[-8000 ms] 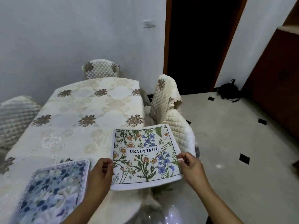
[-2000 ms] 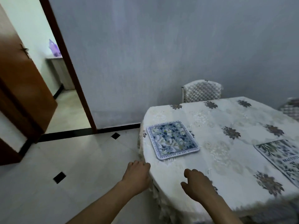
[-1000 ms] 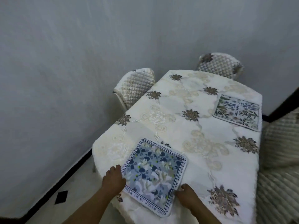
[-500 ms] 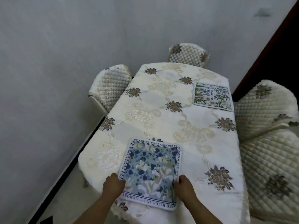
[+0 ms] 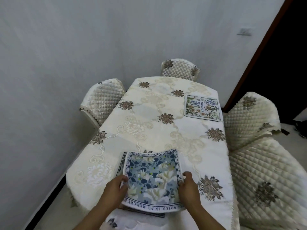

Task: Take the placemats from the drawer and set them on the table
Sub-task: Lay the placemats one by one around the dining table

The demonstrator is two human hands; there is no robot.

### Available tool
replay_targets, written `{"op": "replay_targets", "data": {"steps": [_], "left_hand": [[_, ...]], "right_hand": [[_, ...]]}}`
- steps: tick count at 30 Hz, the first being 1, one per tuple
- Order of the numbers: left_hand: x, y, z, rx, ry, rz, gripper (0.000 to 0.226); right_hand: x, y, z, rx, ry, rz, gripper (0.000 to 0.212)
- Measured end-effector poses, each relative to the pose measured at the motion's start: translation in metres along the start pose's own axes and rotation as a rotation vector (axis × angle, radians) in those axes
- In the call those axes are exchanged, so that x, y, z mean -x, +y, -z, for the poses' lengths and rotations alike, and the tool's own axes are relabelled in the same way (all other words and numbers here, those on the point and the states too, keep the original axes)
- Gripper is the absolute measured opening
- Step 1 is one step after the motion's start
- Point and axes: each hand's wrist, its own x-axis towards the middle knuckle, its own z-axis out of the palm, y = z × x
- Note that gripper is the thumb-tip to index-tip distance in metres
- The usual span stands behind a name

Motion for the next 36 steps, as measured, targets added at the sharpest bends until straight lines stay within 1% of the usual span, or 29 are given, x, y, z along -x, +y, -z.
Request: {"op": "replay_targets", "data": {"steps": [5, 8, 11, 14, 17, 20, 24, 26, 31, 34, 36], "left_hand": [[0.013, 0.059, -0.035, 0.001, 0.119, -0.106, 0.016], [0.019, 0.097, -0.075, 0.004, 0.181, -0.105, 0.019], [0.029, 0.140, -0.125, 0.027, 0.241, -0.073, 0.017], [0.043, 0.188, -0.184, 0.078, 0.322, -0.029, 0.016], [0.064, 0.233, -0.228, 0.119, 0.361, 0.016, 0.014], [0.082, 0.272, -0.258, 0.108, 0.397, -0.018, 0.015], [0.093, 0.301, -0.279, 0.124, 0.473, -0.022, 0.015], [0.098, 0.309, -0.286, 0.118, 0.478, -0.023, 0.017], [0.096, 0.320, -0.300, 0.127, 0.501, -0.043, 0.022], [0.089, 0.331, -0.317, 0.132, 0.499, -0.008, 0.019], [0.086, 0.343, -0.331, 0.123, 0.527, 0.016, 0.019]], "right_hand": [[-0.020, 0.033, 0.063, -0.026, 0.075, 0.037, 0.021], [-0.035, 0.063, 0.107, -0.020, 0.096, 0.072, 0.021], [-0.056, 0.101, 0.155, -0.001, 0.097, 0.161, 0.021], [-0.082, 0.140, 0.211, -0.010, 0.071, 0.245, 0.020], [-0.103, 0.168, 0.261, 0.016, 0.036, 0.297, 0.017], [-0.118, 0.184, 0.302, 0.062, -0.030, 0.355, 0.017], [-0.136, 0.186, 0.332, 0.079, -0.047, 0.446, 0.015], [-0.138, 0.188, 0.341, 0.074, -0.046, 0.480, 0.014], [-0.142, 0.195, 0.358, 0.066, -0.051, 0.479, 0.015], [-0.162, 0.203, 0.370, 0.046, -0.071, 0.502, 0.014], [-0.180, 0.208, 0.375, 0.056, -0.096, 0.513, 0.014]]}}
